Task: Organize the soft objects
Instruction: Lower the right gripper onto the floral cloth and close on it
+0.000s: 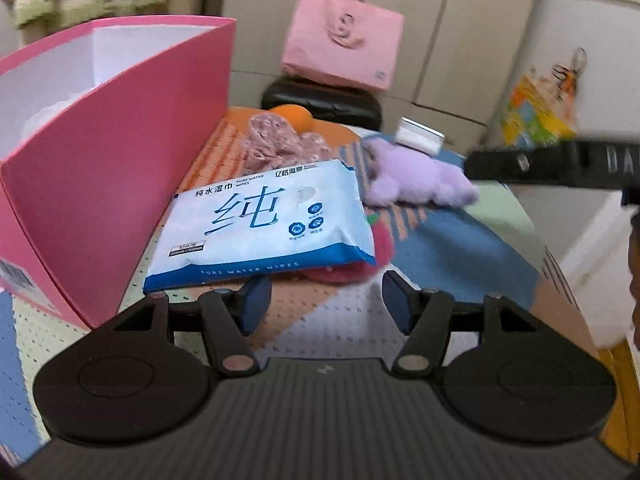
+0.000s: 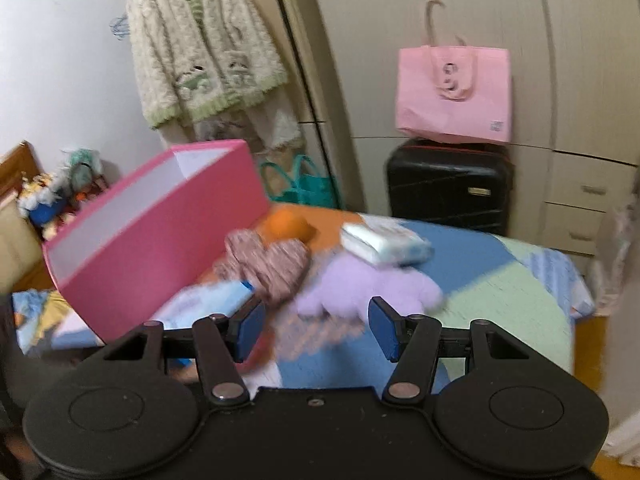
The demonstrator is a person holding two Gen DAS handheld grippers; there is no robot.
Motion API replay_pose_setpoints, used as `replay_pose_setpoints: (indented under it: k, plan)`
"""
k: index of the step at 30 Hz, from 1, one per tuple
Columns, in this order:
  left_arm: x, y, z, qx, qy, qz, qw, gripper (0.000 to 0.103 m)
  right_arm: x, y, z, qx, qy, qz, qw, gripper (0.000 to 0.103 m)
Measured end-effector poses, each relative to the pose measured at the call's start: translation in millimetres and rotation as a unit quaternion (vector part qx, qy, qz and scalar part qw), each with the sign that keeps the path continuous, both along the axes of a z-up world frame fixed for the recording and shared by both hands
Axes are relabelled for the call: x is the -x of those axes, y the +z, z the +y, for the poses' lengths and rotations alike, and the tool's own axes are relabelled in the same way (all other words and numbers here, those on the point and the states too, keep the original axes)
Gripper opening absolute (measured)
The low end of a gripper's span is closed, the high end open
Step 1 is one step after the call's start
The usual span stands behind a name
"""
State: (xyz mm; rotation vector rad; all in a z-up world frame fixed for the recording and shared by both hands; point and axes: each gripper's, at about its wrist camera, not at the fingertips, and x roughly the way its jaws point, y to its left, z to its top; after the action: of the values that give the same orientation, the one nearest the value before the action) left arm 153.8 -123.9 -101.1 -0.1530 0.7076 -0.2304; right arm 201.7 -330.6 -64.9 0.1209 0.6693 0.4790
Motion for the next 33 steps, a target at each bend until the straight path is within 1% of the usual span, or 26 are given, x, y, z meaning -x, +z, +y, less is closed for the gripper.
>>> replay_pose_setpoints:
  k: [4,8,11,15,17,19,21,23,24,25,26,27,28,29,30,31,33]
  plan:
    - [-1.6,-3.6,-7.2,-0.008,0.019,-0.019,0.9996,0.068,-37.7,-0.4,16.1,-0.021,0.028,0.03,0.999,0.063]
    - [-2.9,-8.7,-13.5,-0.018,0.026,-0.036,0.9989,0.078,-74.2,-6.6,30.8,-0.045,0.046,0.071,0.995,0.064]
    - [-5.2,-9.1,-20.1,-0.025,0.023,-0.04,0.9986,0.079,-95.5,-11.7,45.3,-0.051,0.054,0.092,0.993,0.065]
    - [-5.9,-7.0,-20.8,-0.021,0.03,-0.031,0.9988,0.082,-112.4,-23.1,65.1,-0.051,0.063,0.117,0.99,0.066]
    - [-9.2,-6.1,-19.3,-0.01,0.037,-0.025,0.999,0.085,-117.7,-29.6,72.6,-0.046,0.063,0.126,0.989,0.066]
    - [-11.5,-5.3,-17.9,0.001,0.045,-0.021,0.9988,0.086,-120.3,-37.9,77.9,-0.042,0.059,0.138,0.988,0.066]
    - [-13.2,-5.8,-19.2,-0.007,0.048,-0.022,0.9986,0.085,-119.1,-44.7,83.3,-0.035,0.058,0.141,0.988,0.066]
    - [-14.7,-7.0,-23.3,-0.031,0.048,-0.026,0.998,0.085,-115.1,-44.4,87.6,-0.014,0.061,0.129,0.99,0.065]
    - [-14.5,-7.7,-24.2,-0.036,0.046,-0.029,0.9979,0.084,-112.4,-44.6,89.9,-0.003,0.061,0.125,0.99,0.063]
    - [-14.1,-7.6,-24.4,-0.036,0.044,-0.029,0.9979,0.084,-111.1,-44.2,91.3,0.006,0.065,0.125,0.99,0.056]
    - [-14.1,-7.3,-23.5,-0.035,0.043,-0.029,0.9981,0.081,-109.0,-44.3,92.6,0.012,0.072,0.125,0.989,0.045]
    - [-13.7,-6.9,-22.0,-0.032,0.041,-0.03,0.9982,0.074,-108.0,-44.0,91.0,0.014,0.075,0.126,0.989,0.039]
    - [-13.5,-6.7,-20.7,-0.032,0.039,-0.03,0.9983,0.068,-106.8,-44.5,90.7,0.014,0.078,0.129,0.989,0.023]
    - [-15.1,-6.3,-19.7,-0.039,0.037,-0.03,0.9981,0.062,-105.9,-44.7,89.3,0.017,0.081,0.129,0.988,0.016]
    - [-14.8,-6.3,-19.7,-0.045,0.03,-0.031,0.9981,0.056,-102.9,-44.7,88.7,0.022,0.085,0.125,0.988,0.012]
    - [-14.4,-6.6,-19.8,-0.048,0.022,-0.03,0.9981,0.052,-101.4,-44.5,88.5,0.024,0.087,0.122,0.988,0.01]
    - [-11.4,-6.5,-20.3,-0.056,0.008,-0.033,0.9979,0.049,-96.5,-43.1,84.5,0.025,0.09,0.116,0.989,0.009]
